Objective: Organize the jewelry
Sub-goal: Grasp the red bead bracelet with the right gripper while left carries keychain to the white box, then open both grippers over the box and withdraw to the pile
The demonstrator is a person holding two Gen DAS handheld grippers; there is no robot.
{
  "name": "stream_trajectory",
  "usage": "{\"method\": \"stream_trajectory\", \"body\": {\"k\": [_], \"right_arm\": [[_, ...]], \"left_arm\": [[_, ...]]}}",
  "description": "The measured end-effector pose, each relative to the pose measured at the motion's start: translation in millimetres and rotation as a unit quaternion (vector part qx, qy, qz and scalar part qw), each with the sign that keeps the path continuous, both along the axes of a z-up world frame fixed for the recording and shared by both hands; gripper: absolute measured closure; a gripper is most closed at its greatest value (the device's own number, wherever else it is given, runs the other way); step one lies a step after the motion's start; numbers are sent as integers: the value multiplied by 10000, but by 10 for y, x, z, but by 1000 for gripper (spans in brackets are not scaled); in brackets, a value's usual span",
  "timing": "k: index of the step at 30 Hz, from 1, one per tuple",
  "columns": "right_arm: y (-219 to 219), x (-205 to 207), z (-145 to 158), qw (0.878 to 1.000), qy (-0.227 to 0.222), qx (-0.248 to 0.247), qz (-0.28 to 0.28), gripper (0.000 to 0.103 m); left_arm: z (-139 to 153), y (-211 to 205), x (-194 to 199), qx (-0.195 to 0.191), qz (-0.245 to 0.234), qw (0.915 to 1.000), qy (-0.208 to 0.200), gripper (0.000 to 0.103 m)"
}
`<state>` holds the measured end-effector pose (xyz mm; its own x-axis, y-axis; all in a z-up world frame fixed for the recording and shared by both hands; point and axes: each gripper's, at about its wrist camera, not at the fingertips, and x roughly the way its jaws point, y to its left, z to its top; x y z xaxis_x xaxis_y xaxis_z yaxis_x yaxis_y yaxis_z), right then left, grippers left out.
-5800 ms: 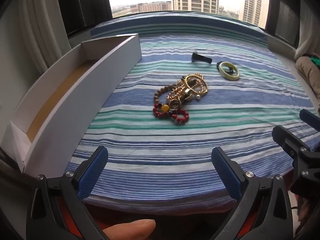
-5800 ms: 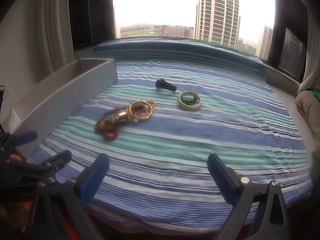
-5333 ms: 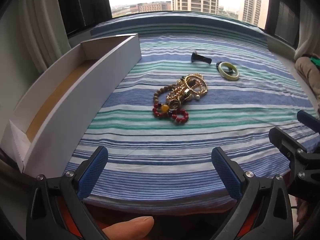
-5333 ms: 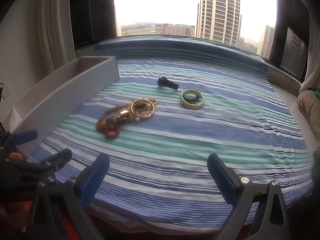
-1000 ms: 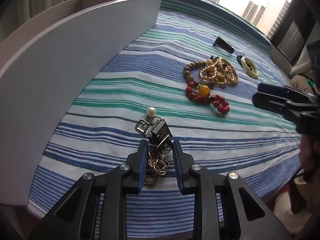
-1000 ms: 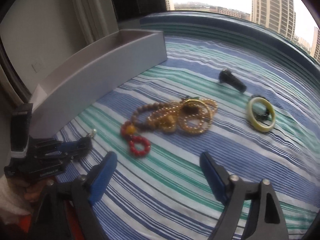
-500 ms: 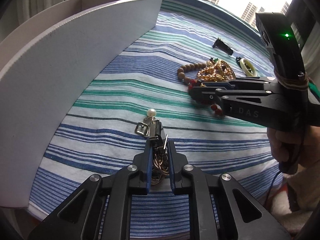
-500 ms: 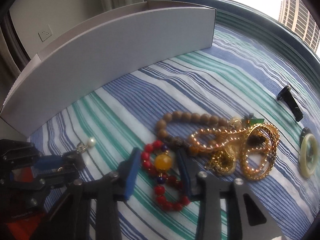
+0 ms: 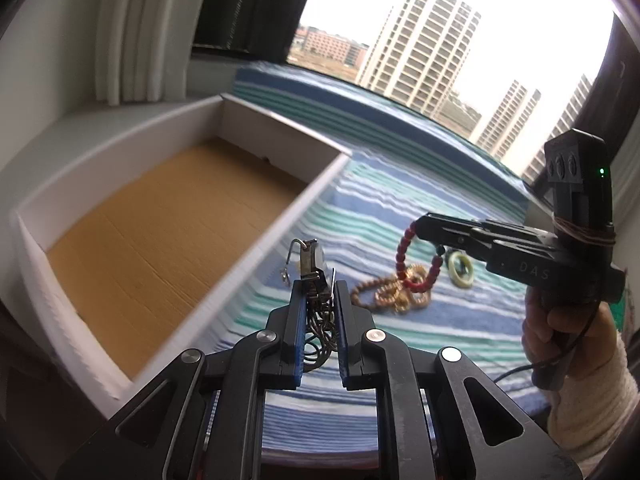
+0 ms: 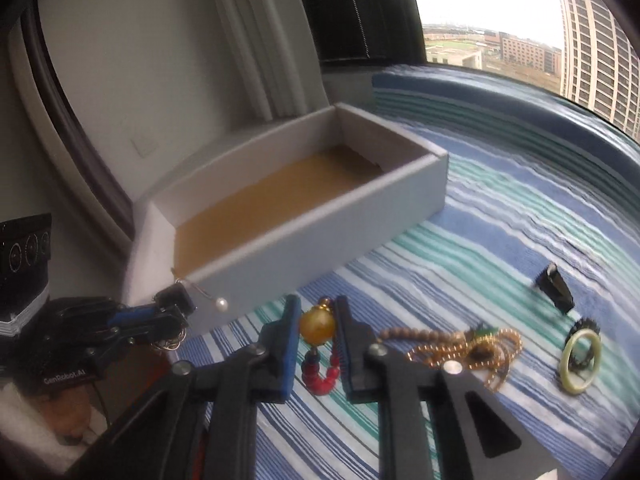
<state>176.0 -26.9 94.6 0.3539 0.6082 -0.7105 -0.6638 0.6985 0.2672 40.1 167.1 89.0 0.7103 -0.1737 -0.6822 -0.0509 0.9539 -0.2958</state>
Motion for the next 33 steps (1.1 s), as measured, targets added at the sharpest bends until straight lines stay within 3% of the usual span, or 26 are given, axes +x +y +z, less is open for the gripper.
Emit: {"method": "stream_trajectory", "body": {"k": [4, 8, 13, 20, 22, 24, 26, 31, 33], "right_arm": [[526, 197, 449, 9982, -271, 201, 489, 86], [1181, 402, 579, 9955, -397, 33, 864, 86], [1902, 570, 222, 9916, -8, -445, 1211, 86], [2321, 636, -347, 9856, 334, -1078, 1261, 85], [2339, 648, -364, 9855, 322, -1119, 1237, 81], [2291, 643, -321, 9867, 265, -1073, 1193, 60], [2226, 609, -230, 9884, 191, -990, 1139, 57], [1821, 474, 202, 9942, -216, -562, 890, 54], [1576, 370, 358, 9956, -441, -390, 733, 41]], "left_arm": [[312, 442, 95, 335, 871, 9956, -24, 92], [219, 840, 301, 450, 1758, 9825, 421, 92], [-180, 1108, 483, 256, 2258, 9684, 1026, 92], [-513, 1176, 611, 5, 2329, 9615, 1456, 90], [-522, 1180, 626, 40, 2381, 9594, 1514, 84], [-498, 1176, 625, 93, 2405, 9593, 1475, 53], [-418, 1172, 587, 194, 2457, 9605, 1294, 38], [-130, 970, 457, 435, 2370, 9678, 726, 23], [-47, 802, 377, 508, 2201, 9732, 433, 12]]}}
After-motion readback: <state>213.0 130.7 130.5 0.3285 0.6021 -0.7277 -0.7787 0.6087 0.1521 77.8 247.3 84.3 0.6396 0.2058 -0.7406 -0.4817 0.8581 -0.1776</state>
